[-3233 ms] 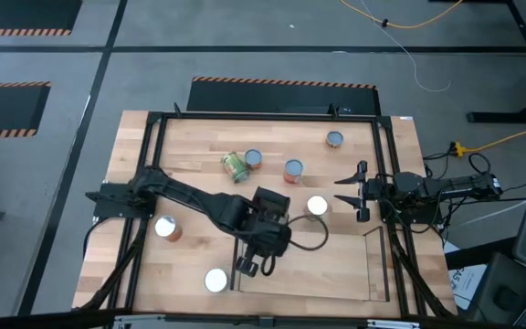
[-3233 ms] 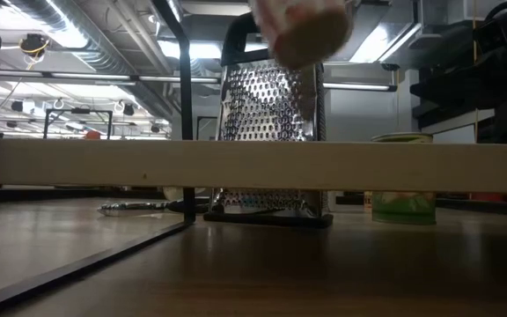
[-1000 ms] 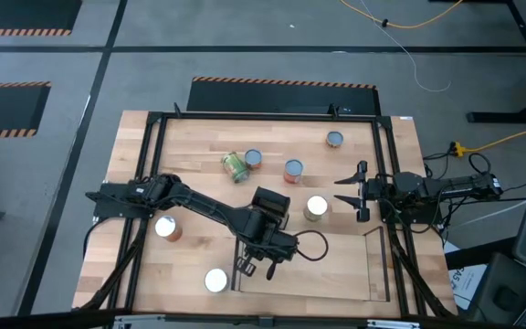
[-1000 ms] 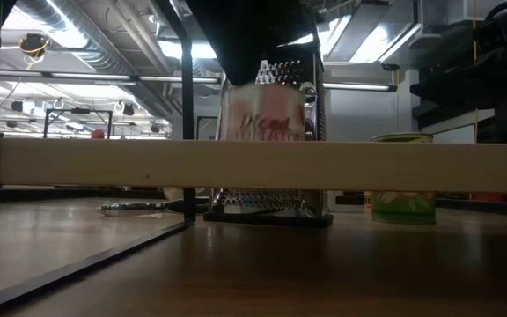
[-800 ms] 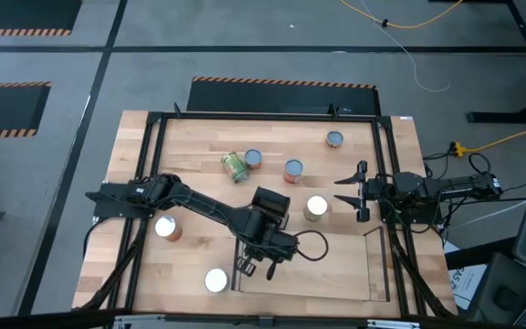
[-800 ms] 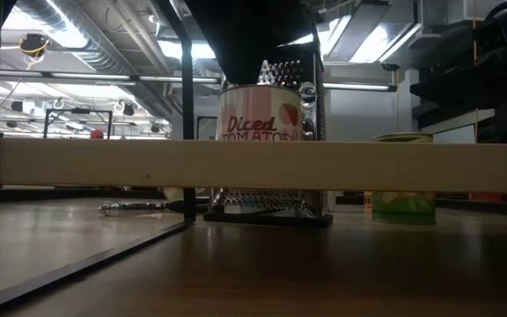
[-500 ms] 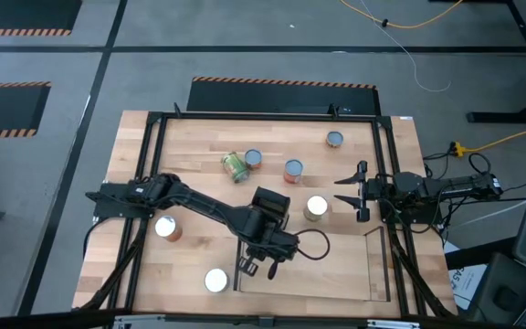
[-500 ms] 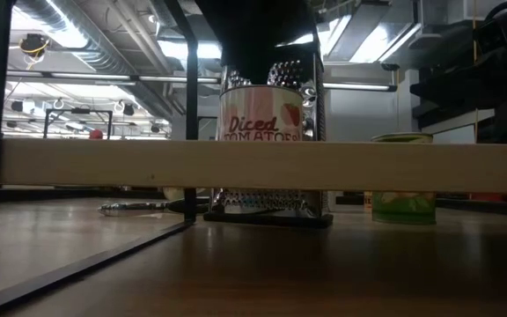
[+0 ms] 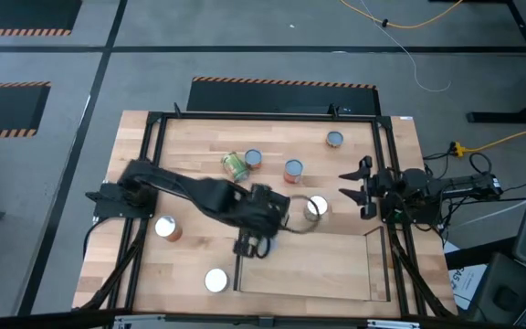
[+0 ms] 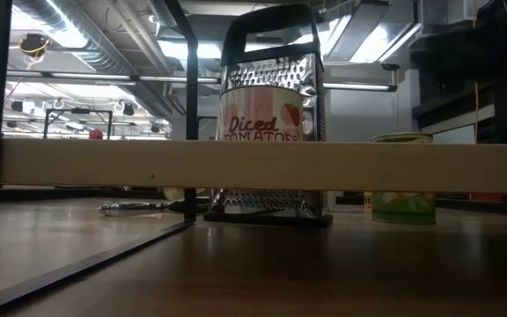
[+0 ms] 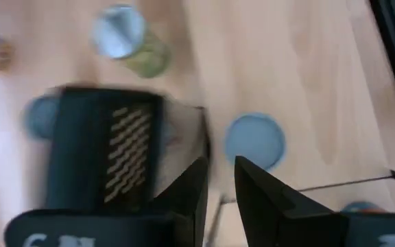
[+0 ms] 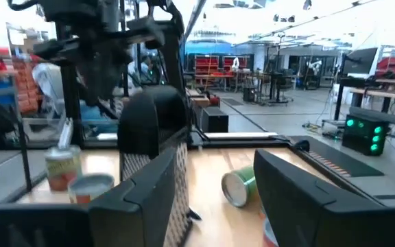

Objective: Pick and place cans onto a shelf
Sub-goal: Put the canned pineapple rings on the shelf

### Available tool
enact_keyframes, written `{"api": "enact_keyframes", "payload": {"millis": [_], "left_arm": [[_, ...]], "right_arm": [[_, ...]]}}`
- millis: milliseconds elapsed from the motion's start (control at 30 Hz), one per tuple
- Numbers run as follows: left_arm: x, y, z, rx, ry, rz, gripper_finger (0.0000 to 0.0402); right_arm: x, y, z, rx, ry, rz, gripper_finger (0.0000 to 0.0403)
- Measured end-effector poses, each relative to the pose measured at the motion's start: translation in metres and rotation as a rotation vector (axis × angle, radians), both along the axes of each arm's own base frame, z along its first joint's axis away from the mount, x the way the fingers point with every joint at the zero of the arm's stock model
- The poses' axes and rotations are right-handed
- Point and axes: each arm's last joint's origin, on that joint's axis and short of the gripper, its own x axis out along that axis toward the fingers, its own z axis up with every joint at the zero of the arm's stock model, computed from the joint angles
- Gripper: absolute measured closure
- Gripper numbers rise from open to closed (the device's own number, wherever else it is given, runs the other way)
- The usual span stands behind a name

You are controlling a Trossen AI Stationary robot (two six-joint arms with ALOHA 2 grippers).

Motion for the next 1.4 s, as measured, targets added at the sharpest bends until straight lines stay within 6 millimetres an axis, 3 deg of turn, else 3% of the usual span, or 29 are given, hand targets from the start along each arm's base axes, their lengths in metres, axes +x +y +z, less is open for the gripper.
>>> {"api": "enact_keyframes", "payload": {"millis": [267,367,467,633,867,1067,1400], "left_arm": [[-0.071,0.016,0.067,0.054,-0.150,0.146,0.0335],[-0.092,0.009,0.078,0.084,-0.199,0.167,0.0335],[-0.107,0.000,0.075,0.137,-0.230,0.183,0.0335],[-0.119,-0.014,0.043,0.200,-0.235,0.242,0.0335],[-0.127,-0.019,-0.027,0.157,-0.262,0.279,0.0335],[-0.140,-0.004,-0.081,0.085,-0.305,0.306,0.0335],[-0.150,0.030,-0.135,-0.044,-0.373,0.302,0.0335]], "right_arm": [[-0.007,-0.001,0.039,0.037,-0.070,0.001,0.0203],[-0.010,-0.002,0.052,0.042,-0.074,-0.018,0.0203],[-0.011,-0.003,0.062,0.044,-0.056,-0.047,0.0203],[-0.008,-0.003,0.077,0.041,-0.021,-0.056,0.0203],[0.004,-0.004,0.090,0.071,0.109,-0.161,0.0203],[0.018,-0.007,0.094,0.141,0.196,-0.268,0.0203],[0.033,-0.029,0.101,0.234,0.334,-0.467,0.0203]]}}
